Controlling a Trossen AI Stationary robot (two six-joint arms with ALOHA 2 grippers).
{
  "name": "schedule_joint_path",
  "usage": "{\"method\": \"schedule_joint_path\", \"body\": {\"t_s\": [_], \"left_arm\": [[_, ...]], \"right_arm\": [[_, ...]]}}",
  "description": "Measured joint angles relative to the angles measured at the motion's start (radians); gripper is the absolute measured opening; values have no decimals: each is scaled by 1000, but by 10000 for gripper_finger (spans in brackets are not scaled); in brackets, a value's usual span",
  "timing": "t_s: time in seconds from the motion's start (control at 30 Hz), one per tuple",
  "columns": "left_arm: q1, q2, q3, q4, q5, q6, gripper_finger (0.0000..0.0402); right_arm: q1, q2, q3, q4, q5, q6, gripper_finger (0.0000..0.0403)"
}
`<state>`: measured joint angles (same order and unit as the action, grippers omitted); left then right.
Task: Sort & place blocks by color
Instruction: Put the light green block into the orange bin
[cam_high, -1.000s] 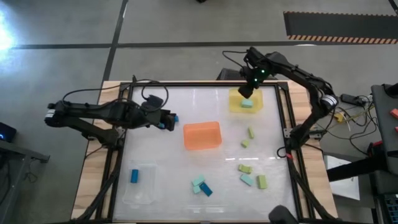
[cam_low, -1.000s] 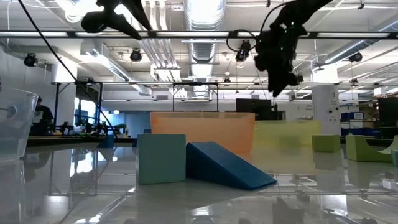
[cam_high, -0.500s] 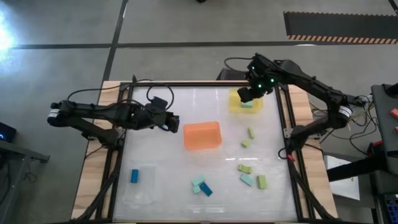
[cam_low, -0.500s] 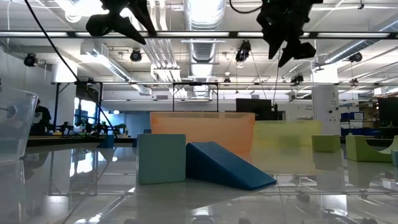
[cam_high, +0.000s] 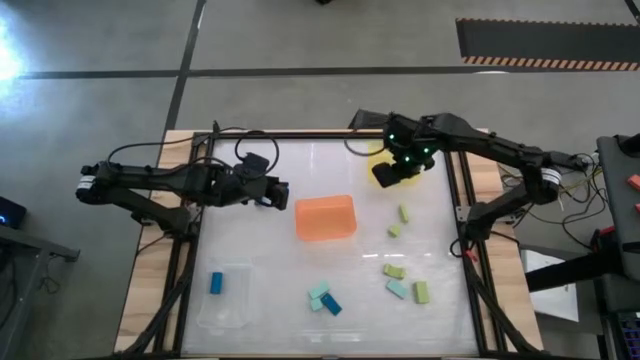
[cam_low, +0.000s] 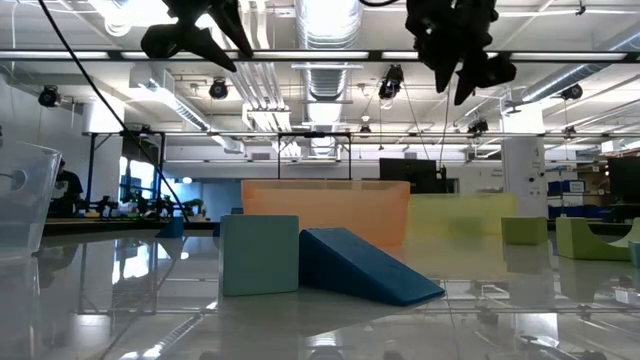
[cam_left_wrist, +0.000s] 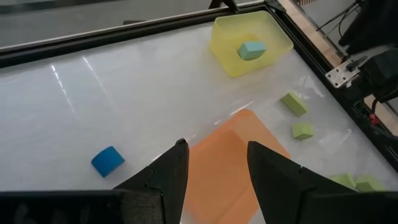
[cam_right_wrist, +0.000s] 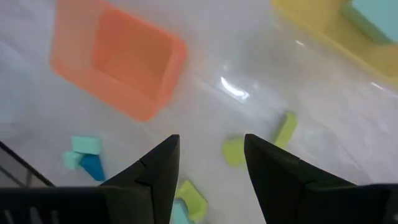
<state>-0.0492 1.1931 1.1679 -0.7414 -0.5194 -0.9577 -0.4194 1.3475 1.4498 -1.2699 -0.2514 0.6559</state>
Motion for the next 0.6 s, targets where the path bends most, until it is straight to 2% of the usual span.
{"method": "schedule_joint_path", "body": {"t_s": [0.3,0.6], "left_arm": [[4,0,0,0,-9,1,148],[5,0,0,0,-14,5,148]], "right_arm": [[83,61,-18,-57,109,79,171],[114,53,-182,-45,148,161,171]]}}
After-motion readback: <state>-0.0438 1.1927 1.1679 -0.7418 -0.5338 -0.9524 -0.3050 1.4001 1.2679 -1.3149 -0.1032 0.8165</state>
